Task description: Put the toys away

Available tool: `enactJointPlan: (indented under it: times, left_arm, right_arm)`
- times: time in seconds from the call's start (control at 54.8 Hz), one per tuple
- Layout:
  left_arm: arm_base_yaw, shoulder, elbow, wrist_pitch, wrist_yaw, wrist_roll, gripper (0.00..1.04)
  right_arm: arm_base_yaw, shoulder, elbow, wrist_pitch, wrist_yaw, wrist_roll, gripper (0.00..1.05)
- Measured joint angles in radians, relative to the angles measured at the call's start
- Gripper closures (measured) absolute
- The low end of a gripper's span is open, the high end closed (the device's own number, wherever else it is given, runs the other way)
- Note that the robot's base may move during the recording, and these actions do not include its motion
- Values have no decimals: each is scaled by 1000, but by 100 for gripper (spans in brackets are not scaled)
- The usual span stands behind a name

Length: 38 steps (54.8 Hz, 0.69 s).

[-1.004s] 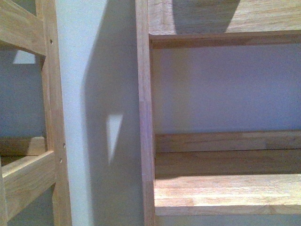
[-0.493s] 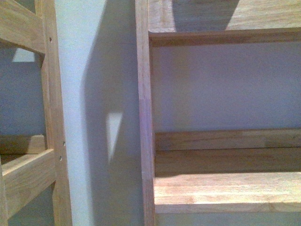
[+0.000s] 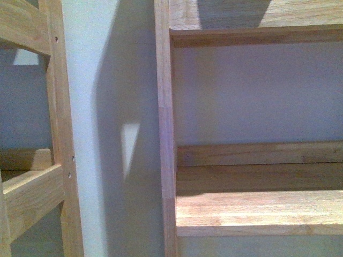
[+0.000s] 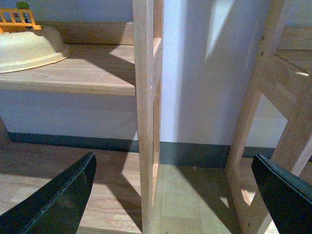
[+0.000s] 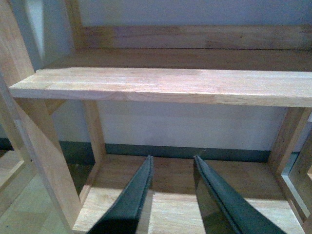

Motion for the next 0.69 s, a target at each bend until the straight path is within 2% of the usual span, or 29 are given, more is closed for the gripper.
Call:
enactJointPlan:
  times: [0.256,0.365,0.694]
  left_arm:
    - [0,0,0,0,0,0,6]
    - [0,0,0,0,0,0,6]
    - [0,0,0,0,0,0,6]
  right_arm:
    - [0,0,0,0,0,0,24]
    - [0,0,0,0,0,0,0]
    - [0,0,0,0,0,0,0]
